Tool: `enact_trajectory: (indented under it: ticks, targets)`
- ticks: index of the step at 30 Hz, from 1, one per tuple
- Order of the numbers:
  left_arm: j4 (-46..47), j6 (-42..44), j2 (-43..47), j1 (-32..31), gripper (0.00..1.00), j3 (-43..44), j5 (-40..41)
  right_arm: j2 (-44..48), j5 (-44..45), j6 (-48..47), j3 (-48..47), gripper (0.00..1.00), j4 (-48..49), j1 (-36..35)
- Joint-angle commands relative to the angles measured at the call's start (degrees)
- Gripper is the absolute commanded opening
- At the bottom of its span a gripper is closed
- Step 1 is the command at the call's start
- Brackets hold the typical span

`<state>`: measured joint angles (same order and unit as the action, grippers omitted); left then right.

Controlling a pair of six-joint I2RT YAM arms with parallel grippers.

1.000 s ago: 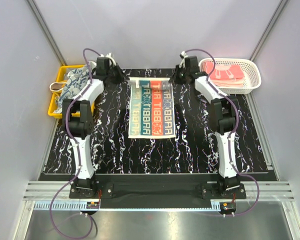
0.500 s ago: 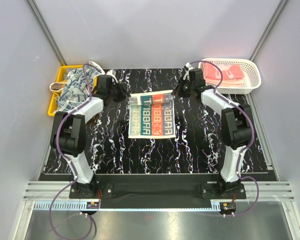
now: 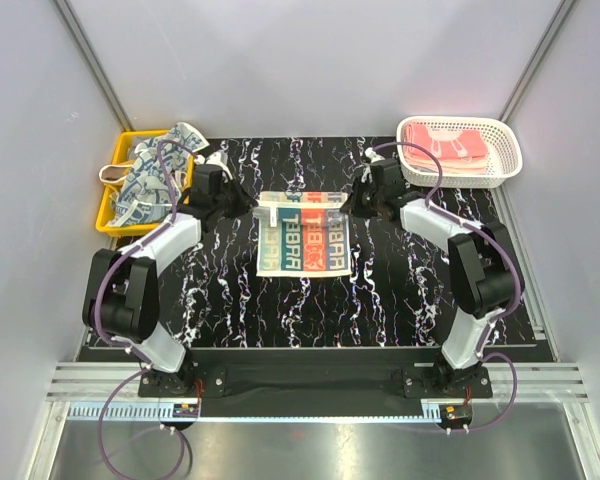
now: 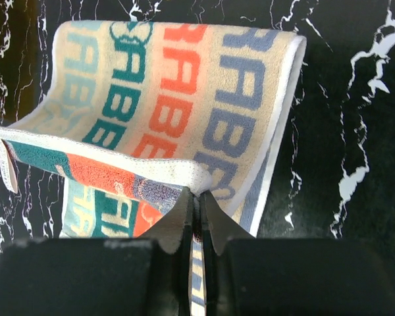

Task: Fold and stack the towels
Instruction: Fold the towel

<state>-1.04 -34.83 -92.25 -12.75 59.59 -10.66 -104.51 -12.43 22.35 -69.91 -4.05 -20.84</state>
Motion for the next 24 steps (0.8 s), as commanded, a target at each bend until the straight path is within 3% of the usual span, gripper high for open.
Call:
enact_trajectory:
  ticks: [1, 24]
  targets:
    - [2.27, 0.29, 4.0, -0.6, 0.0, -1.4, 2.3, 5.54, 3.28, -0.11, 2.31, 0.0, 3.08, -0.52]
    - [3.5, 0.55, 11.74, -3.15, 0.0, -10.99, 3.71, 13.01, 4.43, 0.86, 12.08, 0.0, 6.08, -2.54]
